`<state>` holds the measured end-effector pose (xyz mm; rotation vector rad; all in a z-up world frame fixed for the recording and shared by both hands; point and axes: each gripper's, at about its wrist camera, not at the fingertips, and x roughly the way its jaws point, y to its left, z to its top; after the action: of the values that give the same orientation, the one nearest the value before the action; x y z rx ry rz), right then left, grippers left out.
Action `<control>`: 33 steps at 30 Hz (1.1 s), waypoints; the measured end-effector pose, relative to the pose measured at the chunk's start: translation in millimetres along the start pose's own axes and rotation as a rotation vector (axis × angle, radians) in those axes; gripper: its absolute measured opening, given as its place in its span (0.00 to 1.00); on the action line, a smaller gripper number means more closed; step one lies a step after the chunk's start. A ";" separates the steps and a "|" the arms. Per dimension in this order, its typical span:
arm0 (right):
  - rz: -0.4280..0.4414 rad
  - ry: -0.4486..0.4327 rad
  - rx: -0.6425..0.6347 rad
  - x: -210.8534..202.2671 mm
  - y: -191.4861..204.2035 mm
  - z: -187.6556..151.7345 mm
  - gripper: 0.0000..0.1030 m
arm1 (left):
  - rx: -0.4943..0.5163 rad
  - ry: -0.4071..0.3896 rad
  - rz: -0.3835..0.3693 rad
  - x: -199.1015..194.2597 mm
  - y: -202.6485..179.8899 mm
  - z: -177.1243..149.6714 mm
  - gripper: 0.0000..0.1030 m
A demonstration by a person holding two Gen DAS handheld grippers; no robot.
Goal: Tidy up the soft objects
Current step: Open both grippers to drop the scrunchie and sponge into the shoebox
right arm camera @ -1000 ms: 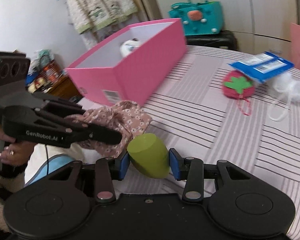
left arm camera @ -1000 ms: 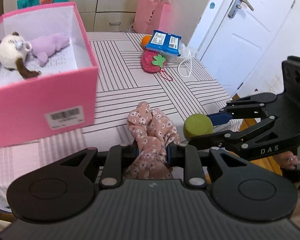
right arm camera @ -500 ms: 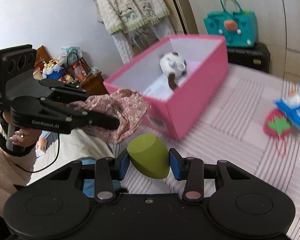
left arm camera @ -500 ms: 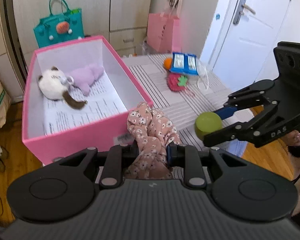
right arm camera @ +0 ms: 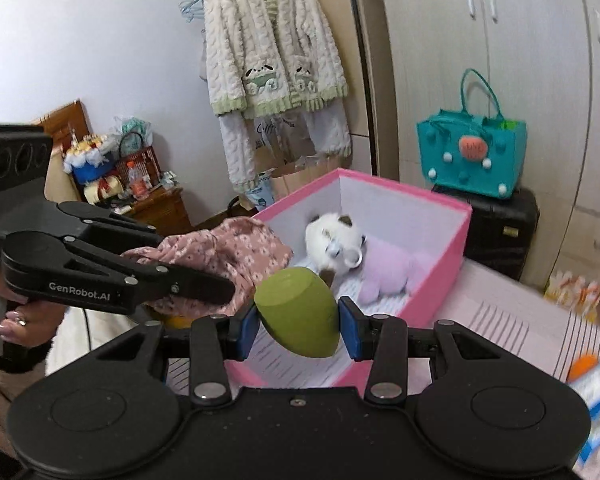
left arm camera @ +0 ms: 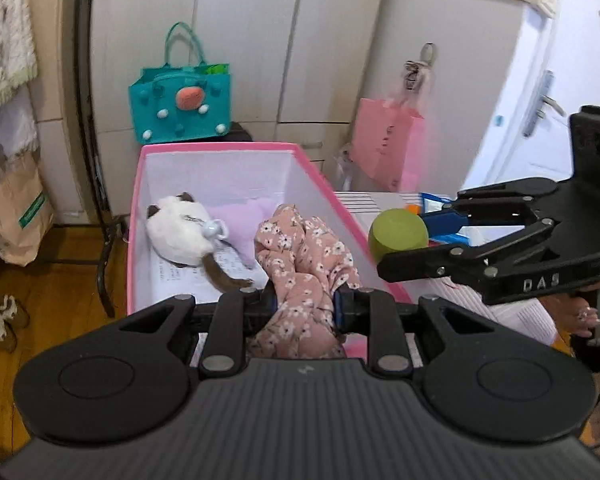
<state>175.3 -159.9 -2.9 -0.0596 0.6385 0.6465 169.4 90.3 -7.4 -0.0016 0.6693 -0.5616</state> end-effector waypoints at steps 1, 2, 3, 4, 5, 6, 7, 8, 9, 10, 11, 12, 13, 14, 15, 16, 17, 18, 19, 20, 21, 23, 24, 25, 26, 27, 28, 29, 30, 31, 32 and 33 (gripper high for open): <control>-0.014 0.004 -0.028 7.9 0.2 3.8 0.46 | 0.002 0.001 0.021 6.2 3.1 2.1 0.22; -0.035 0.010 -0.058 16.3 -0.5 7.6 0.46 | 0.012 0.004 0.041 13.2 5.5 3.9 0.22; -0.072 0.022 -0.106 26.9 0.0 10.6 0.46 | 0.013 0.008 0.064 21.2 8.9 5.6 0.22; -0.109 0.032 -0.147 36.2 0.0 12.3 0.46 | 0.015 0.015 0.085 28.8 12.6 7.0 0.22; -0.149 0.042 -0.187 46.6 -0.5 13.4 0.46 | 0.017 0.022 0.109 36.5 16.1 8.0 0.22; -0.171 0.051 -0.217 54.4 -1.4 15.0 0.46 | 0.007 0.025 0.143 43.8 20.1 8.8 0.22; -0.178 0.062 -0.243 60.8 -1.9 16.1 0.46 | -0.006 0.028 0.185 51.6 24.4 10.0 0.22; -0.179 0.070 -0.266 66.5 -2.5 17.1 0.46 | -0.013 0.029 0.214 57.6 28.8 10.9 0.22; -0.183 0.076 -0.284 71.4 -3.1 18.4 0.46 | -0.016 0.032 0.241 63.9 33.7 12.5 0.22; -0.178 0.086 -0.285 75.7 -4.7 19.8 0.46 | -0.015 0.038 0.261 68.2 37.1 13.9 0.22; -0.170 0.102 -0.280 79.8 -6.4 21.5 0.46 | -0.010 0.047 0.276 72.5 40.0 15.1 0.22; -0.167 0.115 -0.276 83.8 -7.6 23.4 0.46 | 0.002 0.057 0.281 76.1 41.4 15.9 0.22; -0.173 0.126 -0.282 88.7 -8.4 24.7 0.46 | 0.014 0.066 0.279 78.8 42.2 16.7 0.23; -0.186 0.137 -0.297 93.4 -7.5 24.9 0.46 | 0.028 0.077 0.277 81.5 41.5 17.3 0.24; -0.201 0.149 -0.313 98.7 -7.7 25.4 0.46 | 0.042 0.083 0.278 82.6 39.5 17.5 0.25; -0.211 0.162 -0.323 104.2 -7.6 26.5 0.46 | 0.060 0.089 0.283 85.3 37.6 18.2 0.25; -0.217 0.177 -0.325 109.4 -9.3 27.5 0.46 | 0.081 0.095 0.293 87.7 35.4 18.6 0.25; -0.221 0.196 -0.320 115.7 -11.6 29.0 0.46 | 0.094 0.097 0.303 89.0 33.3 19.1 0.25; -0.224 0.212 -0.318 121.3 -13.9 29.9 0.46 | 0.109 0.097 0.313 90.1 31.6 19.6 0.25; -0.230 0.222 -0.319 125.5 -15.6 30.3 0.46 | 0.118 0.097 0.319 91.3 30.6 20.7 0.26; -0.241 0.232 -0.323 129.4 -16.8 30.2 0.46 | 0.121 0.096 0.325 91.3 30.3 21.2 0.28; -0.256 0.243 -0.323 134.3 -19.2 30.3 0.46 | 0.108 0.093 0.327 89.0 29.7 22.8 0.32; -0.258 0.243 -0.310 134.9 -21.3 29.7 0.46 | 0.101 0.086 0.328 87.9 30.3 23.1 0.33; -0.257 0.235 -0.296 135.2 -23.5 29.7 0.47 | 0.097 0.082 0.330 87.9 31.4 23.4 0.33; -0.253 0.222 -0.285 135.2 -25.4 30.3 0.47 | 0.090 0.076 0.332 87.3 32.1 23.2 0.33; -0.247 0.213 -0.274 134.5 -26.6 30.5 0.48 | 0.081 0.070 0.335 86.5 32.7 22.8 0.33; -0.248 0.204 -0.266 133.5 -26.9 30.6 0.51 | 0.073 0.061 0.340 85.4 32.6 21.8 0.34; -0.251 0.193 -0.263 132.8 -26.8 31.0 0.56 | 0.063 0.048 0.351 84.6 32.0 20.2 0.37; -0.260 0.176 -0.265 130.5 -25.8 30.6 0.69 | 0.053 0.034 0.368 84.0 30.9 18.7 0.42; -0.269 0.156 -0.266 128.2 -25.3 30.9 0.74 | 0.056 0.019 0.391 81.9 28.5 17.9 0.46; -0.279 0.131 -0.263 124.7 -25.0 30.9 0.74 | 0.059 -0.001 0.410 78.8 26.1 17.6 0.48; -0.281 0.115 -0.254 121.5 -25.7 31.9 0.74 | 0.060 -0.021 0.423 75.7 25.0 18.5 0.53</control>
<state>282.0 -106.8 -50.3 -0.4183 0.6419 0.4506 241.2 71.0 -41.7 0.1865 0.6096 -0.1736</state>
